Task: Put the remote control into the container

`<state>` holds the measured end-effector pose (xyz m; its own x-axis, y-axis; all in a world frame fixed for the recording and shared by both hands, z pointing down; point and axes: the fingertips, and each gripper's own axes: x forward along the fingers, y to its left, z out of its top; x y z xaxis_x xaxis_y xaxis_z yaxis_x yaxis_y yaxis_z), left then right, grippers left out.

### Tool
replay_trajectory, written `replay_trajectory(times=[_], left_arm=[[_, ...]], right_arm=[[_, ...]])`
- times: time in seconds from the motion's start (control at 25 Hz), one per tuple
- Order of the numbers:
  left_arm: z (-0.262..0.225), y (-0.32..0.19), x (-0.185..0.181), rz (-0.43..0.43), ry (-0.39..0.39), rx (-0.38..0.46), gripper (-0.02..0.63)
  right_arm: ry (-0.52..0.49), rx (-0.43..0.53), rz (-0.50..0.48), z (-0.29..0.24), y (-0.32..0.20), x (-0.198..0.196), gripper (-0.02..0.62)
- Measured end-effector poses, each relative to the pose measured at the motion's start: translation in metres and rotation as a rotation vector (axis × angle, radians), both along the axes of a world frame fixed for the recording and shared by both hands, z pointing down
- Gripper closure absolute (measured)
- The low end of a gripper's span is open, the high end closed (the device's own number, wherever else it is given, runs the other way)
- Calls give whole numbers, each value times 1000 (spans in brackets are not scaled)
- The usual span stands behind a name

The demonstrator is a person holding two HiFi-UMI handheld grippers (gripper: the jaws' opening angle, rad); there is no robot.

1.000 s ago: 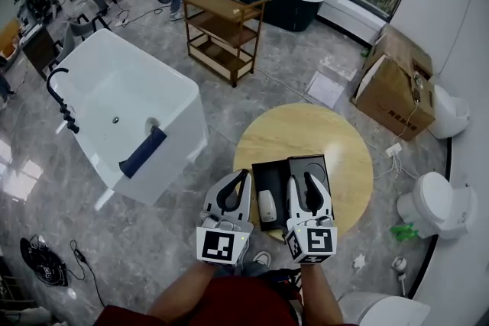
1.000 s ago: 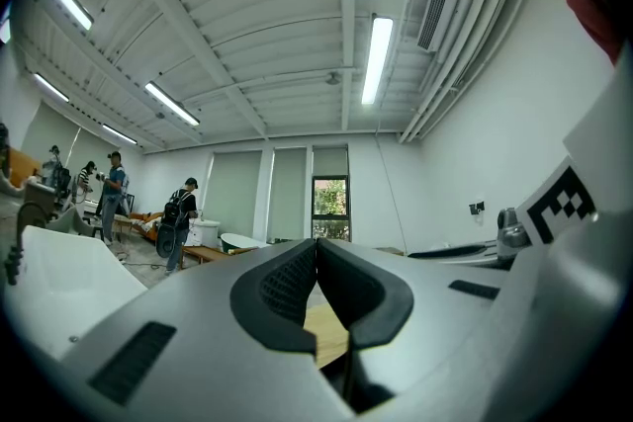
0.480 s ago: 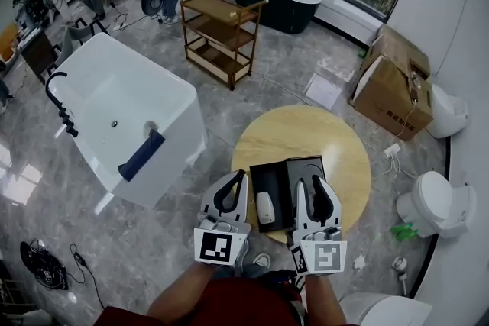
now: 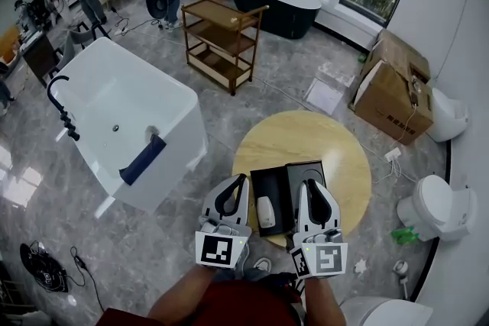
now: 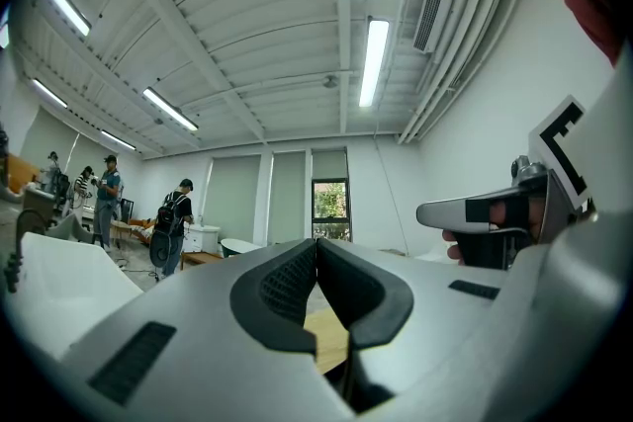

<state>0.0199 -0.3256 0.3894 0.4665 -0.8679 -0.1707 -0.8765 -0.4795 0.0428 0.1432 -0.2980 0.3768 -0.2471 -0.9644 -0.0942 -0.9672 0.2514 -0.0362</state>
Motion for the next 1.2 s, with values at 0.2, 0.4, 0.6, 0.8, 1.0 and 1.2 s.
replay_trajectory(times=[0.2,0.4,0.6,0.8,1.0,1.2], left_arm=[[-1,1,0,-3,-9,-9,591],[0,1,2,3,-5,-9,591],[-1,-1,3,6,1,-4,591],[-2,-1,7,10,6,0,591],[-2,1,5,8,12,0,591],[-4,1,6,8,7,10,591]], right_arm=[[17,-2,-1,-7,1,-2,569],[41,18,8,-12,2,-3,572],[44,13,14,-9,0,-1,574],[42,2,22,-6,0,5,574],[40,-6,17,-2,-1,2,574],[46,-7,23,-1,-2,6,574]])
